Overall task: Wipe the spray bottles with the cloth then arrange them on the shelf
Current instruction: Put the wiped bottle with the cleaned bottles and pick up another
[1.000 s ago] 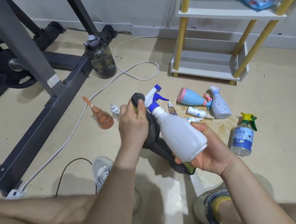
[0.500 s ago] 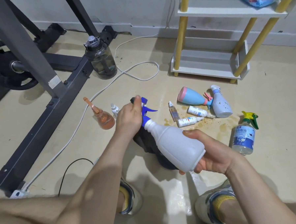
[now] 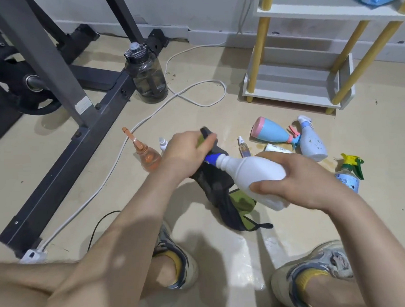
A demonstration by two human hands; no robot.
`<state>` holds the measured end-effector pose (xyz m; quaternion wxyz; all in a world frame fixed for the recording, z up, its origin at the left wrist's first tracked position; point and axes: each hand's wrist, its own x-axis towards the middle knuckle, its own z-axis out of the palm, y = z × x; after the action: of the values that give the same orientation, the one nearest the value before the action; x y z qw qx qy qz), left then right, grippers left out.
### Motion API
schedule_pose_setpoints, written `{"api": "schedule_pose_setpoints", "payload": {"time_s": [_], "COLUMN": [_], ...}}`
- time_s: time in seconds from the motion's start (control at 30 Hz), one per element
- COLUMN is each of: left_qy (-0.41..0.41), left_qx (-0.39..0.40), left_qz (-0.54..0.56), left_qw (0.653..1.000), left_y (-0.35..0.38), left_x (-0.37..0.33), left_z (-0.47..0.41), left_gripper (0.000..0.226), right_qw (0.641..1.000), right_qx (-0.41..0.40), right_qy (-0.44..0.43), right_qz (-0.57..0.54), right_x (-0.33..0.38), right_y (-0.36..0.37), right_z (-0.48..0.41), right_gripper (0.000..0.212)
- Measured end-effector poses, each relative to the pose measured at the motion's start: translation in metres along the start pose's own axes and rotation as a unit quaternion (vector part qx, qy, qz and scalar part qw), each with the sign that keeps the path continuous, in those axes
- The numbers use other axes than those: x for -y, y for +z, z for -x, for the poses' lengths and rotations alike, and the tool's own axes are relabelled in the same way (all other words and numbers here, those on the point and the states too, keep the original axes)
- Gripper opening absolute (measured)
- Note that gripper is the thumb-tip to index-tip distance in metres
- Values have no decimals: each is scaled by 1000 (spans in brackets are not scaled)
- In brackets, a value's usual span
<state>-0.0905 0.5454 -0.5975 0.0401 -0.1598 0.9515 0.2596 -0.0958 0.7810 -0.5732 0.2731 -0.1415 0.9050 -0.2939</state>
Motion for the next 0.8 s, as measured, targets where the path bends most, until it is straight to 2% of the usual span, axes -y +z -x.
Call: {"api": "schedule_pose_setpoints", "payload": {"time_s": [0.07,0.1,0.17,0.27,0.33,0.4,0.5,0.57,0.6,0.67,0.7,0.77,0.8], "left_qy": [61,80,75,8,-27,-37,-69,-126,-157,-217,-235,-248,-244], "left_qx": [48,81,142,181,180,166,109,53,24,-7,0,44,71], "left_qz": [-117,-136,-91,79,113,98,97,204,284,443,525,663,701], "left_qw": [990,984,983,980,977,980,987,969,945,870,818,705,666], "left_y": [11,16,21,30,35,34,25,21,21,21,21,20,18], "left_x": [3,5,11,14,15,16,24,36,41,46,46,40,34], "left_z": [0,-1,-1,3,4,2,-8,-13,-16,-16,-14,-7,-3], "left_gripper": [41,41,47,55,55,57,57,51,47,35,33,43,49], "right_qw": [983,972,962,963,963,970,980,980,979,980,984,991,993], "right_qx": [-67,-84,-86,-92,-89,-69,-55,-73,-87,-109,-112,-105,-97], "right_qy": [-33,-48,-73,-107,-131,-158,-163,-152,-145,-127,-111,-79,-72], "right_qz": [167,213,247,231,216,171,101,108,113,107,88,39,16], "right_x": [8,12,17,19,18,11,-5,-16,-20,-27,-29,-31,-31], "right_y": [3,4,3,-5,-7,-4,6,14,19,28,33,43,49], "right_z": [1,1,3,3,-3,-12,-23,-29,-31,-35,-36,-36,-34], "right_gripper": [56,60,68,71,72,73,81,89,92,93,92,89,86]}}
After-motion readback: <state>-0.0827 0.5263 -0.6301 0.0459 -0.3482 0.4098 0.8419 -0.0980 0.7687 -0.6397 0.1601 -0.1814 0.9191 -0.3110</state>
